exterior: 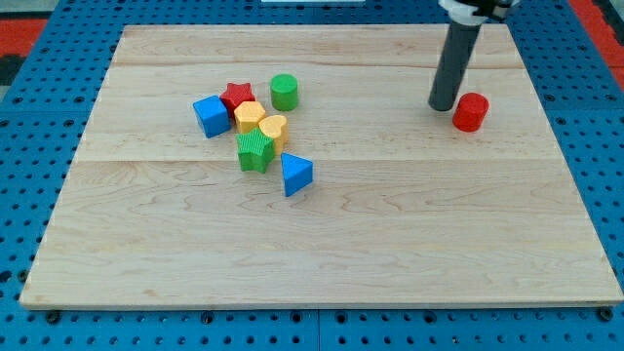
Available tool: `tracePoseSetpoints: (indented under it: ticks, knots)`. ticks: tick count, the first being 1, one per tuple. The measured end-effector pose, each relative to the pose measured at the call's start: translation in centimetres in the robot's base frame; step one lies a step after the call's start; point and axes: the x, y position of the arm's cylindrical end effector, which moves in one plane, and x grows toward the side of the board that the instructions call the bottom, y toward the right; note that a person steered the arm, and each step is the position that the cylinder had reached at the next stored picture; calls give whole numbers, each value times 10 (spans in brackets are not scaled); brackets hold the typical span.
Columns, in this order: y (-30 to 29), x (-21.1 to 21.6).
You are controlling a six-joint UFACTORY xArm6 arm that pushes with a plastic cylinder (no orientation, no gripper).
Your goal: Move the green circle right to the triangle
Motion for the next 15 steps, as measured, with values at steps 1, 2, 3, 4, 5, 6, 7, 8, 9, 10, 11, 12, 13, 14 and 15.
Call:
tracePoseSetpoints:
  ticks: [1,2,3,4,5,6,7,8,9,10,11,12,13,14,15]
  knots:
    - [-71,-47]
    - [-155,-61]
    - [-172,-8]
    - [-180,38]
    - [-172,-2]
    - [-215,-32]
    - [-224,2]
    - [-183,69]
    - [-189,82]
    - [-146,49]
    - [-150,31]
    - [-156,-9]
    - [-103,60]
    - [-149,80]
    - [-134,26]
